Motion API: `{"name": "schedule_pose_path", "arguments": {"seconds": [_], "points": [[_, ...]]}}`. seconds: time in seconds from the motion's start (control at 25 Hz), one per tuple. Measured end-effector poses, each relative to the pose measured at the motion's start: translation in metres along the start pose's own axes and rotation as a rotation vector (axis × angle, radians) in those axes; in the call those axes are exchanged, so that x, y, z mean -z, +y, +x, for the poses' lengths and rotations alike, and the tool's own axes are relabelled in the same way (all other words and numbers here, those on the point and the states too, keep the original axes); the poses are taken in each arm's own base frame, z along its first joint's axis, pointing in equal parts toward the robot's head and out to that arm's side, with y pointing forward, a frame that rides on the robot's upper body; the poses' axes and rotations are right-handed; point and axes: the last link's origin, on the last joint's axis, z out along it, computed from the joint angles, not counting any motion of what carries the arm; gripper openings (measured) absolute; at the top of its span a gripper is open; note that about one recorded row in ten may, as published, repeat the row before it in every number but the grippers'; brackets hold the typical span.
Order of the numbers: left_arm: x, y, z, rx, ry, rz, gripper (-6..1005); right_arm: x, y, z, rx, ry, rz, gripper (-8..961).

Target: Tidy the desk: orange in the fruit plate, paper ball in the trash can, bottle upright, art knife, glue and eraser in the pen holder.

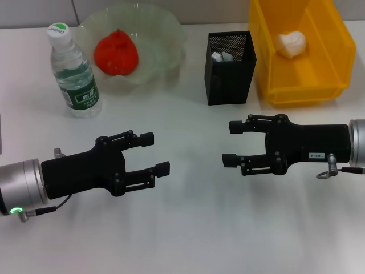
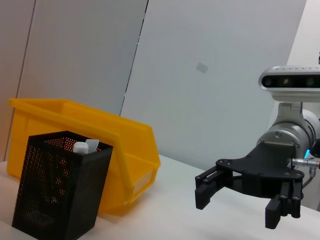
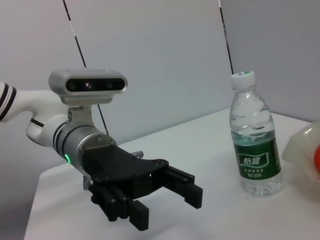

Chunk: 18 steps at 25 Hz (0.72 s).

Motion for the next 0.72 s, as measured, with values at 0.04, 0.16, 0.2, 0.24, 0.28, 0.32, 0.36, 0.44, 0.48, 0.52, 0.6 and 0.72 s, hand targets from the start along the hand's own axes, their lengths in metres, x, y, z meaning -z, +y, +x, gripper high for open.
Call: {"name": "schedule_pose_path", "arguments": {"seconds": [0.04,0.16,0.2,0.24,0.28,0.32,0.36,0.44,0.48,0.52,0.6,0.72], "points": [[0.0,0.0,0.0,0.0,0.0,0.0,773,0.0,0.0,0.0,0.0,0.0,0.0,809],[-0.0002,-0.0001,0.0002,-0.001,0.0,0.0,773,-0.0007,-0.0006,-0.001,0.003,0.0,-0.001,809],[-0.0006,-0.0013,0.0012,-0.004,-0.002,0.001,773,-0.001,-0.0008,-0.0015,0.004,0.001,-0.002,809],[-0.0006,-0.0015,0.0013,-0.005,-0.002,0.001,773,-0.0012,-0.0011,-0.0019,0.003,0.002,-0.002,809],[-0.0006,-0.0015,0.0013,-0.005,-0.002,0.001,773,-0.001,-0.0012,-0.0019,0.002,0.002,-0.002,809],[-0.0006,-0.0017,0.0013,-0.005,-0.003,0.002,773,-0.0008,-0.0013,-0.0019,0.002,0.003,-0.001,809],[-0.0006,-0.0017,0.0013,-0.005,-0.003,0.002,773,-0.0008,-0.0014,-0.0018,0.002,0.003,-0.001,809],[-0.0006,-0.0025,0.0011,-0.006,-0.006,0.006,773,-0.0009,-0.0016,-0.0015,0.001,0.003,0.002,809],[-0.0006,-0.0026,0.001,-0.006,-0.006,0.007,773,-0.001,-0.0018,-0.0014,0.0,0.004,0.004,809],[-0.0006,-0.0028,0.001,-0.006,-0.007,0.008,773,-0.0011,-0.0021,-0.0014,0.0,0.005,0.005,810],[-0.0005,-0.0031,0.001,-0.006,-0.008,0.009,773,-0.0012,-0.0022,-0.0014,-0.001,0.005,0.006,810],[-0.0001,-0.0034,0.0011,-0.007,-0.009,0.01,773,-0.0011,-0.0022,-0.0013,-0.002,0.004,0.007,810]]}}
